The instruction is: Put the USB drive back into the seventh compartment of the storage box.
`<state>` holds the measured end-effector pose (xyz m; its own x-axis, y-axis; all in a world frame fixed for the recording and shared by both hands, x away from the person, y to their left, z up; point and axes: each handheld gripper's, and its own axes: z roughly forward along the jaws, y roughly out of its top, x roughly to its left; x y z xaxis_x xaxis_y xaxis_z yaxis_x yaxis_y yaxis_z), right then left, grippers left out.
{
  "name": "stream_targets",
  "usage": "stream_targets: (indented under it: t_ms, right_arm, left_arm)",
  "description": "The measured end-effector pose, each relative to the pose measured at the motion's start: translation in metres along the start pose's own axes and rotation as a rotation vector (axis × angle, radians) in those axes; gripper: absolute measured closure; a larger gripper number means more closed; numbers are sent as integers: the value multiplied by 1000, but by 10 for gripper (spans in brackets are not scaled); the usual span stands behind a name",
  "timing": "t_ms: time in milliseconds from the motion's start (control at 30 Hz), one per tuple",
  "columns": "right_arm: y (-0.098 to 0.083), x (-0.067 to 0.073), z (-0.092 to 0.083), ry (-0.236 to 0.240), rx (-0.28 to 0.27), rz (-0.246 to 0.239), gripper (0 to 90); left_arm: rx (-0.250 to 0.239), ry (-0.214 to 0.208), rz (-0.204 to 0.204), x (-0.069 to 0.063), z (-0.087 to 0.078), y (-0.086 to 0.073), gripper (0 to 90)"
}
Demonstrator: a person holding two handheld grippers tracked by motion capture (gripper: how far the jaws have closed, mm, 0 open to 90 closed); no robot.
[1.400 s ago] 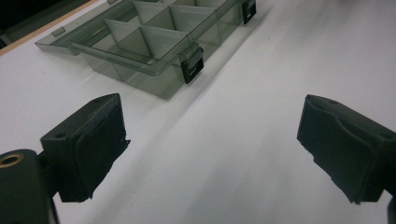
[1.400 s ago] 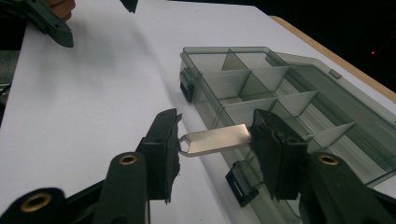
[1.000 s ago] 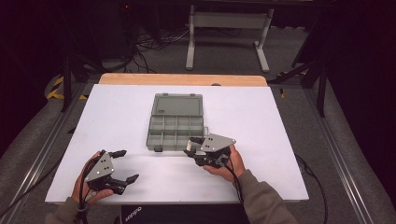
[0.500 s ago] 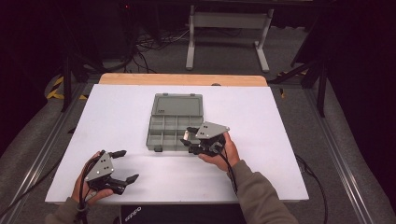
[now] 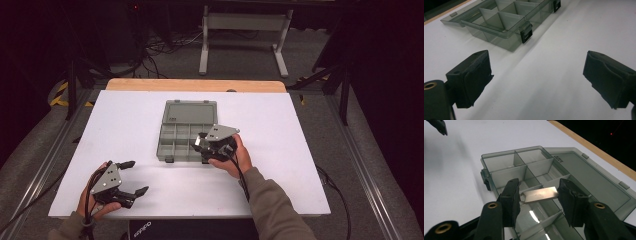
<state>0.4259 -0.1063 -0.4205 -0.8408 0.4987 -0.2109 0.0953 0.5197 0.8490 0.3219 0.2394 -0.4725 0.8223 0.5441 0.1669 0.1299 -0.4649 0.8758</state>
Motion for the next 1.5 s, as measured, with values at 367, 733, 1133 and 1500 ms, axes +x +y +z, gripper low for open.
stream_targets:
  t_ms: [367, 733, 1133, 1500]
  right_arm:
    - [0, 0, 6, 7, 22, 4, 528]
    - [-1, 2, 11, 17, 25, 5, 538]
    - [-6, 2, 21, 25, 51, 24, 536]
    - [-12, 1, 11, 6, -2, 66, 474]
  left_arm:
    - [6, 4, 12, -1, 0, 1, 87]
    - [11, 5, 20, -2, 0, 1, 87]
    - [12, 0, 22, -2, -1, 1, 87]
    - [17, 7, 24, -3, -1, 2, 88]
